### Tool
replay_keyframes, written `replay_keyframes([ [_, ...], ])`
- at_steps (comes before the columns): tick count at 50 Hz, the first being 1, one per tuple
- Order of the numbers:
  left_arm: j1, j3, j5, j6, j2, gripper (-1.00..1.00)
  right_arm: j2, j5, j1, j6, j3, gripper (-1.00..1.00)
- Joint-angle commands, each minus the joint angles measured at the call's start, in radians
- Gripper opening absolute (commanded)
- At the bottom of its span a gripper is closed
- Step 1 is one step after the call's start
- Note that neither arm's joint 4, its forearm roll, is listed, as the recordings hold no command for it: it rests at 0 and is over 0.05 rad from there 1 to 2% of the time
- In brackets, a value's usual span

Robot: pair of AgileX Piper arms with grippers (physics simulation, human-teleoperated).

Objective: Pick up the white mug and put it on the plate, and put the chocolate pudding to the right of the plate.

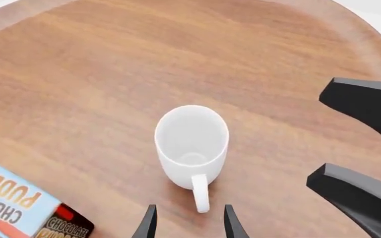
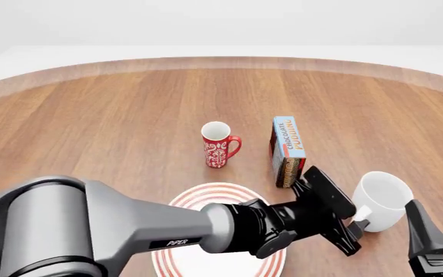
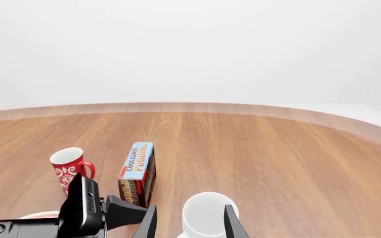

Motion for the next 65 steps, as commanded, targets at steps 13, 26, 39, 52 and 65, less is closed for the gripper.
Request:
replay_keyframes([
  [13,-0.002,-0.041,0.007,-0.011,0.044,1.0,-0.003,0.013,0.001,0.001,-0.011,1.0],
  [26,-0.012,-0.079,0.023,-0.016,0.079,1.0,-0.003,0.012,0.001,0.003,-0.011,1.0],
  [39,-0.025,-0.094,0.027,-0.023,0.096,1.0,-0.003,0.012,0.001,0.002,-0.011,1.0],
  [52,-0.023,-0.116,0.03,-0.028,0.125,1.0,-0.003,0.012,0.001,0.002,-0.011,1.0],
  [65,-0.021,-0.149,0.042,-0.032,0.159,1.0,-0.003,0.012,0.001,0.002,-0.011,1.0],
])
